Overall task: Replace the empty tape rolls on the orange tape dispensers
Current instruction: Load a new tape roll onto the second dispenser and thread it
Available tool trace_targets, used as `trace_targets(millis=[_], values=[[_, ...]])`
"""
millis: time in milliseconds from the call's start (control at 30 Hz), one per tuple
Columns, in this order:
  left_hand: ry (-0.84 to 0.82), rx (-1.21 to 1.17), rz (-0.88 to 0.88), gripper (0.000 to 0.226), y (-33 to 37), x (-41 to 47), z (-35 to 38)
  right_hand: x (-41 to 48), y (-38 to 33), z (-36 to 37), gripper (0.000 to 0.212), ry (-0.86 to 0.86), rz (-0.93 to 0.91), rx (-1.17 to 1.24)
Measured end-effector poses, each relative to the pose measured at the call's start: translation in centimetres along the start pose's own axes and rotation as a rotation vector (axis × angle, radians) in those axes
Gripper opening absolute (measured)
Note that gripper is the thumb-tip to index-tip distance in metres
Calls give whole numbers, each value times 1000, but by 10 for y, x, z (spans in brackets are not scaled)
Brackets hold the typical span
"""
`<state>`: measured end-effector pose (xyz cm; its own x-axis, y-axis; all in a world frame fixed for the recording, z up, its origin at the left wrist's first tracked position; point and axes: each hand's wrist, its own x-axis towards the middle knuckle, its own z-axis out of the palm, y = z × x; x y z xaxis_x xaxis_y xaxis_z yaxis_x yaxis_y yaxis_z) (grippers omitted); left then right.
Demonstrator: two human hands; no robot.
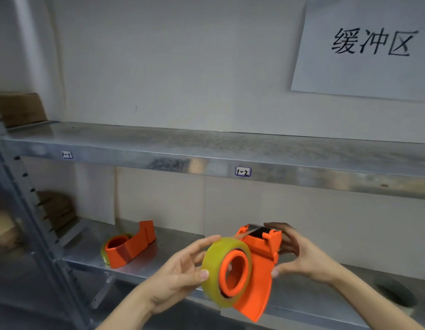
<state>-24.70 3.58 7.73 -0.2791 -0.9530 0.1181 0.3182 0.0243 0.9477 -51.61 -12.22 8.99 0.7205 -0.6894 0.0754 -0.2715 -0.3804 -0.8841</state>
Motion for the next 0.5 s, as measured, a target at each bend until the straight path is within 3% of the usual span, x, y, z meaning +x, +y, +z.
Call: trace_targets(millis=[167,367,500], values=[[83,-168,-5,68,-7,-3,0,-5,12,11,92,-7,23,94],[198,-310,-12,76,-20,1,-12,5,20,27,114,-93,27,78],[297,-309,-1,90,-26,10,-29,16,16,41,104,-38,50,187]])
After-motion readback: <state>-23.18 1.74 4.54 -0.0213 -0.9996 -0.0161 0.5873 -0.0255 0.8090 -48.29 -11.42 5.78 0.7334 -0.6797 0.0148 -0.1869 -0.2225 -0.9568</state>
